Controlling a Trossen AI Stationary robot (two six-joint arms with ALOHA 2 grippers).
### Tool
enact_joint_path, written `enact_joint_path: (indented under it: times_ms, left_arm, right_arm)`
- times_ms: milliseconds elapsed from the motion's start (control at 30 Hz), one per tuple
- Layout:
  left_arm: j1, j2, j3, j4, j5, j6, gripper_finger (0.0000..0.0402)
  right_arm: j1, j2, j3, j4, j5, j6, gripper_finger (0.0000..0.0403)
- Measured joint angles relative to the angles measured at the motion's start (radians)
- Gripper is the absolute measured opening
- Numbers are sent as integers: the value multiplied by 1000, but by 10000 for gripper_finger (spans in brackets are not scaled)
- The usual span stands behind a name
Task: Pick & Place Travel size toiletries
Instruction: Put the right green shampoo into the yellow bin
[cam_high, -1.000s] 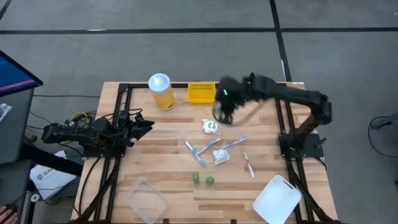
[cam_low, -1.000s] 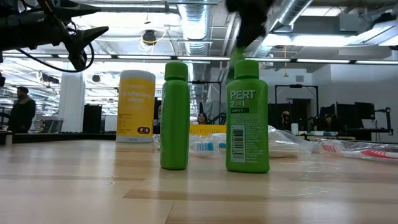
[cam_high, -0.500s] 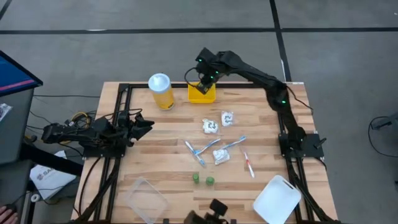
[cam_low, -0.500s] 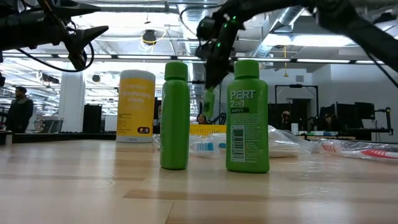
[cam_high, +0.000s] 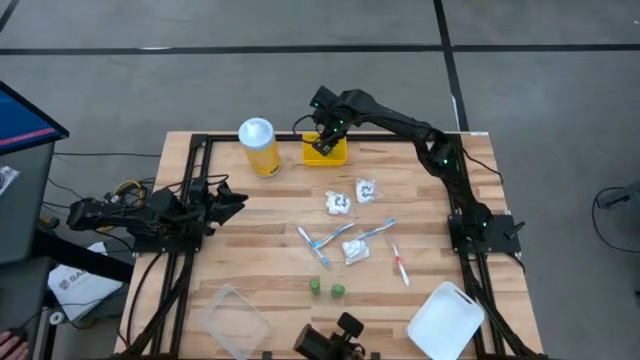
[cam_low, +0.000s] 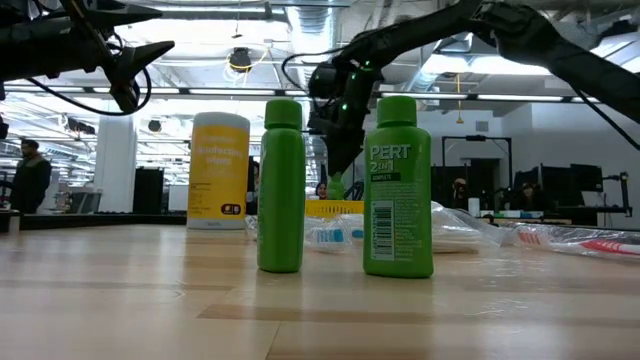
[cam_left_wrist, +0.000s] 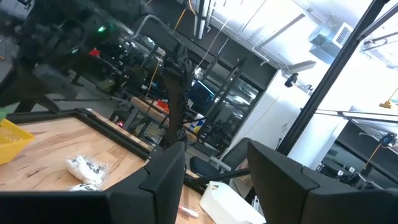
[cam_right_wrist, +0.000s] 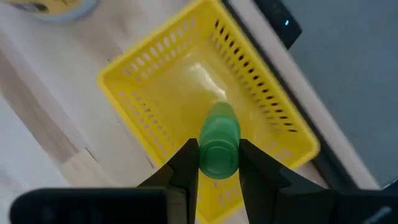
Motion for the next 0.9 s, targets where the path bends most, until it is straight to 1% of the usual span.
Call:
enact_joint_path:
  times_ms: [133,233,500,767,900]
  left_arm:
    - [0,0,0,0,-1,0,172]
    - [0,0,0,0,-1,0,172]
    - [0,0,0,6,-1,0,172]
    - [0,0,0,7,-1,0,172]
    - [0,0,0,7,-1,0,172]
  right_arm:
    - [-7,-3,-21,22,2,6,77]
    - [-21,-2,-24,-3,2,9,77]
    - [-46,-2,-24,2,2,10,77]
    - [-46,-2,-24,14,2,9,77]
    - [-46,-2,-24,14,2,8,88]
